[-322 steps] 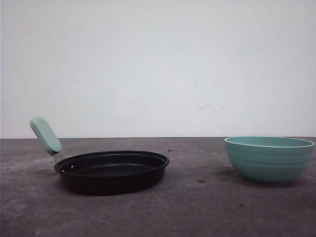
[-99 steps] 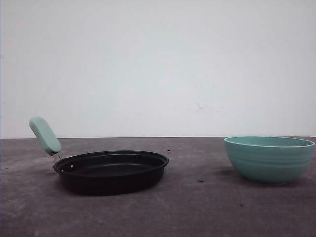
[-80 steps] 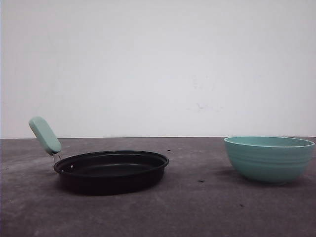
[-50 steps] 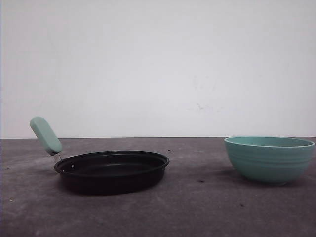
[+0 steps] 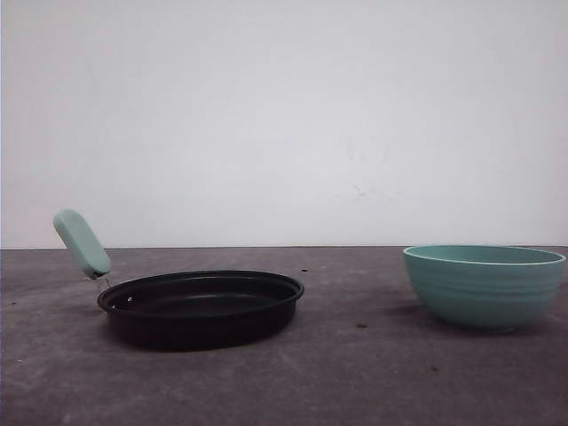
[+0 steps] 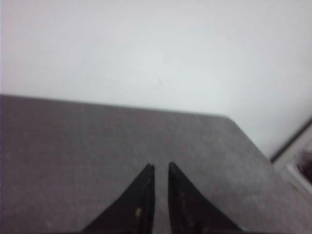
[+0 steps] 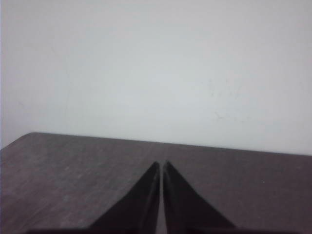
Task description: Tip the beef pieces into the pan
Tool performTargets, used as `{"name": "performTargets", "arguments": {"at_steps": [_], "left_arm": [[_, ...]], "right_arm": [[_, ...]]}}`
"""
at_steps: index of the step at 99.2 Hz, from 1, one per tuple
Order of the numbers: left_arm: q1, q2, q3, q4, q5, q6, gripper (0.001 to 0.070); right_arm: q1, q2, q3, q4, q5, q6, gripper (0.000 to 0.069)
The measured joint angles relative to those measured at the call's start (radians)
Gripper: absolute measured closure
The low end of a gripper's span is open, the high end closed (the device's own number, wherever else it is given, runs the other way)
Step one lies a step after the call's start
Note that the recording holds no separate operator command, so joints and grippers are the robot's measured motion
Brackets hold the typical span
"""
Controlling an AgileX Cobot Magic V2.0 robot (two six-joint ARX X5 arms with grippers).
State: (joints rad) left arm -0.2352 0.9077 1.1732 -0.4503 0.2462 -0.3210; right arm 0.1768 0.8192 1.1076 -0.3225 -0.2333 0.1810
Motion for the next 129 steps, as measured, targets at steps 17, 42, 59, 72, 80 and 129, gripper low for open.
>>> {"name": "performTargets", "arguments": {"at_steps": [17, 42, 59, 72, 80, 129], "left_arm": [[0.000, 0.008, 0.000, -0.019, -0.011, 0.006, 0.0545], [0.000, 0.008, 0.000, -0.018, -0.011, 0.007, 0.0134], [0.000, 0.024, 0.000, -0.018, -0.011, 0.006, 0.0100], [0.000, 0.074, 0.000, -0.018, -0.010, -0.040, 0.0045], [-0.004, 0.128, -0.001, -0.017, -0.011, -0.069, 0.0038], [-0.064, 0.438, -0.283, 0.150, -0.064, -0.335, 0.0035]], "right_arm": [[0.000, -0.001, 0.000, -0.002, -0.058, 0.000, 0.0528], [0.000, -0.001, 0.000, -0.013, -0.054, 0.002, 0.0006], [0.000, 0.001, 0.000, -0.072, -0.021, 0.002, 0.0006], [0.000, 0.014, 0.000, -0.116, 0.000, 0.001, 0.0006], [0.000, 0.026, 0.000, -0.143, 0.001, 0.001, 0.0006], [0.000, 0.035, 0.000, -0.290, 0.000, -0.002, 0.0006]]}}
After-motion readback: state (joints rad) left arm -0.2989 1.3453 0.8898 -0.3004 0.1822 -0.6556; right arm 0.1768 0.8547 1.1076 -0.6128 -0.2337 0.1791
